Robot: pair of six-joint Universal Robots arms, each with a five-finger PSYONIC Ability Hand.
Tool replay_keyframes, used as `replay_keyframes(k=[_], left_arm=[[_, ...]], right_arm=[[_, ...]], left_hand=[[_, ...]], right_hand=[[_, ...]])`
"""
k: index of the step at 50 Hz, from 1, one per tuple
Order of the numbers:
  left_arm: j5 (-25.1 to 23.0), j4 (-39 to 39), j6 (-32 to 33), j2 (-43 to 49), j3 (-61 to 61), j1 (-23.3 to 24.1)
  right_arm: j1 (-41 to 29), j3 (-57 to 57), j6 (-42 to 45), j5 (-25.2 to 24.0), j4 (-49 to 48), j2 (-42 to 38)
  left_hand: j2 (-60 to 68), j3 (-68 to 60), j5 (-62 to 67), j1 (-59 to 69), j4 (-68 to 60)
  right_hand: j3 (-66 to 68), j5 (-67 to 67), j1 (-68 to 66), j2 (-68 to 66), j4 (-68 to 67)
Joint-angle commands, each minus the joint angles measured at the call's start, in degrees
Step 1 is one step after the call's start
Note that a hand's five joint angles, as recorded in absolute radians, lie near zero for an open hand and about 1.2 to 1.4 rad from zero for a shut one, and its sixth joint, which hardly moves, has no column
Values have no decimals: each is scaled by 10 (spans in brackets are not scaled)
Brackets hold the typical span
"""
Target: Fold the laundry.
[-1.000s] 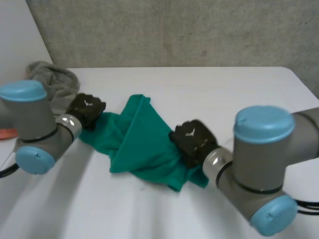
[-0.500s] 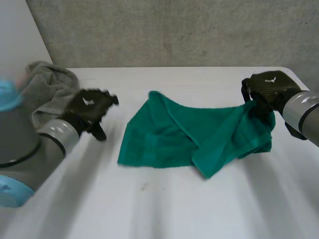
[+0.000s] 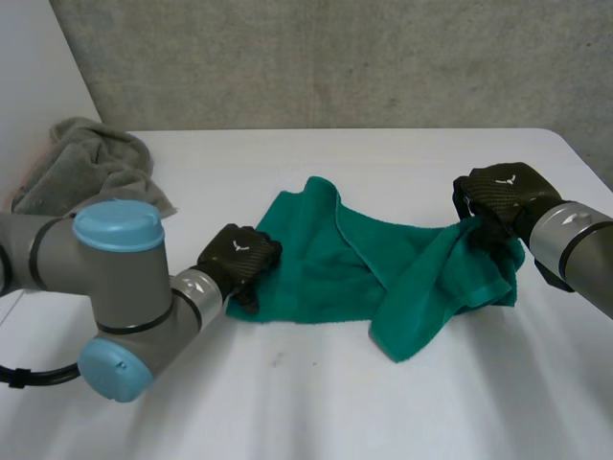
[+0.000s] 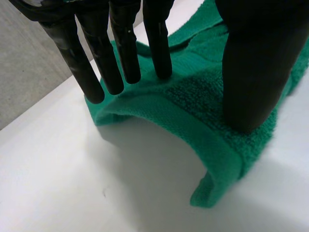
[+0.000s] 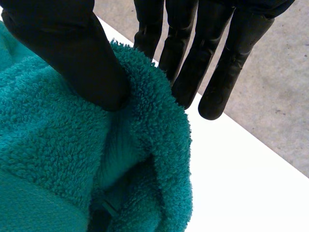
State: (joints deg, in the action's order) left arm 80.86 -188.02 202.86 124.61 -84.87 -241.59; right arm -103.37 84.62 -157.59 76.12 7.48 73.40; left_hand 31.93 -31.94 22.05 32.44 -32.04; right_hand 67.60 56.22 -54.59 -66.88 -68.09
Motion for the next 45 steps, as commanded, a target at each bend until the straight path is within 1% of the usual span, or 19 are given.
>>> replay_keyframes(k=[1,2,6,9,12,13,15,16,19,22,28,33,34,35,38,39,42,43,45], left_arm=[[5,1,41,43,37,0],[8,1,47,43,41,0],[47,3,53,31,45,2],[82,5,50,-51,37,5],[89,5,38,-152,14,5],[89,4,27,-194,5,5],[89,4,17,-238,-2,3],[87,5,4,-275,-7,1],[85,8,-17,-328,-16,-5],[85,17,-23,-338,-29,-9],[79,36,-26,-319,-65,-15],[78,42,-28,-200,-63,-7],[78,44,-28,-186,-62,-6],[78,50,-29,-170,-60,-4],[77,79,-33,-135,-60,13],[76,94,-34,-125,-64,28],[76,106,-34,-125,-71,46],[76,107,-35,-131,-80,52],[77,109,-38,-149,-94,55]], right_arm=[[1,6,0,0,-4,-1],[3,4,-1,-1,-4,0],[5,-8,-4,-1,-2,2],[6,-22,-17,3,-1,7],[18,-52,-86,3,6,31],[36,-66,-137,1,10,45],[61,-78,-194,-5,15,53],[83,-91,-243,-16,19,54],[120,-108,-317,-48,27,53],[151,-105,-358,-81,30,37],[157,-111,-375,-89,34,-49],[143,-132,-354,-82,44,-132],[138,-140,-348,-80,45,-142],[128,-157,-329,-72,46,-159],[111,-178,-290,-48,54,-170],[102,-189,-261,-29,60,-170],[92,-199,-204,5,69,-164],[83,-202,-166,28,73,-156],[73,-197,-133,43,75,-141]], left_hand=[[389,-389,388,384,-388],[473,-473,472,468,-472],[481,-481,480,476,-480],[481,-481,480,476,-480],[481,-481,480,476,-480],[481,-481,480,476,-480],[481,-481,480,476,-480],[481,-481,480,476,-480],[481,-481,480,476,-480],[481,-481,480,476,-480],[481,-481,480,476,-480],[481,-481,480,476,-480],[481,-481,480,476,-480],[481,-481,480,476,-480],[481,-481,480,476,-480],[474,-474,473,469,-473],[471,-471,470,466,-470],[471,-471,470,466,-470],[471,-471,470,466,-470]], right_hand=[[124,138,-254,-131,-119],[124,138,-254,-131,-119],[124,138,-254,-131,-119],[124,138,-254,-131,-119],[124,138,-254,-131,-119],[124,138,-254,-131,-119],[124,138,-254,-131,-119],[124,138,-254,-131,-119],[124,138,-254,-131,-119],[124,138,-254,-131,-119],[124,138,-254,-131,-119],[124,138,-254,-131,-119],[56,70,-186,-64,-51],[-169,-155,39,162,174],[-425,-411,295,417,429],[-549,-535,419,541,554],[-576,-562,446,569,581],[-576,-562,446,569,581],[-576,-562,446,569,581]])
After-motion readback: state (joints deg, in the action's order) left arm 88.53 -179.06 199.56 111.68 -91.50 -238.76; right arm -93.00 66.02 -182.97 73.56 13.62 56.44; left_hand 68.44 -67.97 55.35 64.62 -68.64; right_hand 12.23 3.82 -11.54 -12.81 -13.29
